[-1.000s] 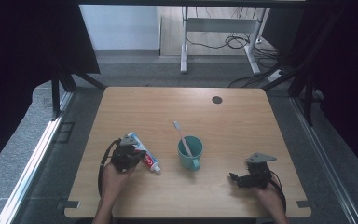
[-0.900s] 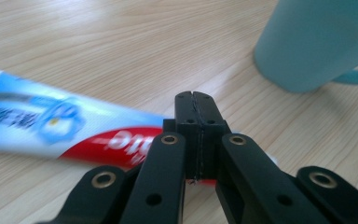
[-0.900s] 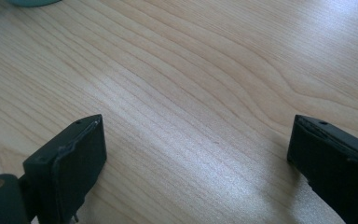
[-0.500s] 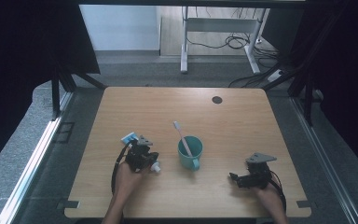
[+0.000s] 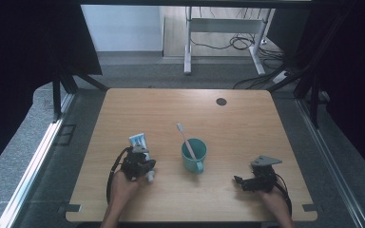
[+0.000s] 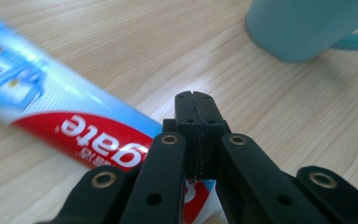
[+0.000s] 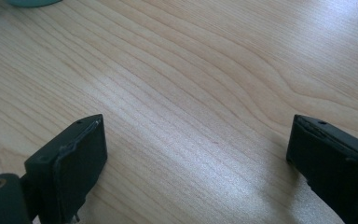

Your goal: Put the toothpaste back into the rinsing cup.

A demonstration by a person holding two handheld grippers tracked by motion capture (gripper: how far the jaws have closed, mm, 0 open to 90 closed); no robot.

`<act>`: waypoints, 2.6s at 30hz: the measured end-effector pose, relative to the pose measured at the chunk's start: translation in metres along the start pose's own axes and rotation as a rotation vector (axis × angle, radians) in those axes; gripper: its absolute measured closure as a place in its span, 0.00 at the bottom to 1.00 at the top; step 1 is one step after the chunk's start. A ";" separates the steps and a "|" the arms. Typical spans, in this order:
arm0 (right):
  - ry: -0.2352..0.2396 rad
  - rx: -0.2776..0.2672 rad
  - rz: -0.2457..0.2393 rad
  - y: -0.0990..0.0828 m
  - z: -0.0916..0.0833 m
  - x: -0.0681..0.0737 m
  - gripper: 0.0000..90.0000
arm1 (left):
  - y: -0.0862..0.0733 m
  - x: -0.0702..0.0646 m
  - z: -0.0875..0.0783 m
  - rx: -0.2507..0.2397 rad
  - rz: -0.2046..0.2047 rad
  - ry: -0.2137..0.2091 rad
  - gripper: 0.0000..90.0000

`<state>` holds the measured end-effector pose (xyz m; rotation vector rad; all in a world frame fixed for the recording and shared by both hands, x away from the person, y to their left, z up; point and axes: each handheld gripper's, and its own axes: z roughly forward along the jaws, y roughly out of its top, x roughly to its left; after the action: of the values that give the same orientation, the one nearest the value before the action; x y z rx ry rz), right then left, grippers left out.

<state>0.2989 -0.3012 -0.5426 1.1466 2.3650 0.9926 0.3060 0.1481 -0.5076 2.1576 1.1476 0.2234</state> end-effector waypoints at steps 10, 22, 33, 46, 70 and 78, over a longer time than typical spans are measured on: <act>-0.001 -0.001 0.001 0.000 0.000 0.000 0.05 | -0.016 0.012 -0.016 0.012 -0.026 0.032 1.00; -0.001 0.000 0.001 0.000 0.000 0.000 0.05 | -0.014 0.018 -0.027 0.013 -0.030 0.053 0.96; 0.000 0.000 0.000 0.000 0.000 0.000 0.05 | -0.003 0.034 -0.027 0.072 -0.072 0.101 0.61; 0.000 0.000 0.001 0.000 0.000 0.000 0.05 | 0.017 0.052 -0.007 0.273 -0.126 0.120 0.34; -0.001 0.002 -0.002 0.000 0.000 0.000 0.05 | 0.056 0.054 0.031 0.594 -0.118 0.151 0.37; -0.001 0.002 -0.002 0.000 0.000 0.000 0.05 | 0.066 0.053 0.039 0.660 -0.133 0.172 0.42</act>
<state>0.2990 -0.3014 -0.5425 1.1452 2.3659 0.9896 0.3990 0.1462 -0.5038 2.6448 1.6284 -0.0432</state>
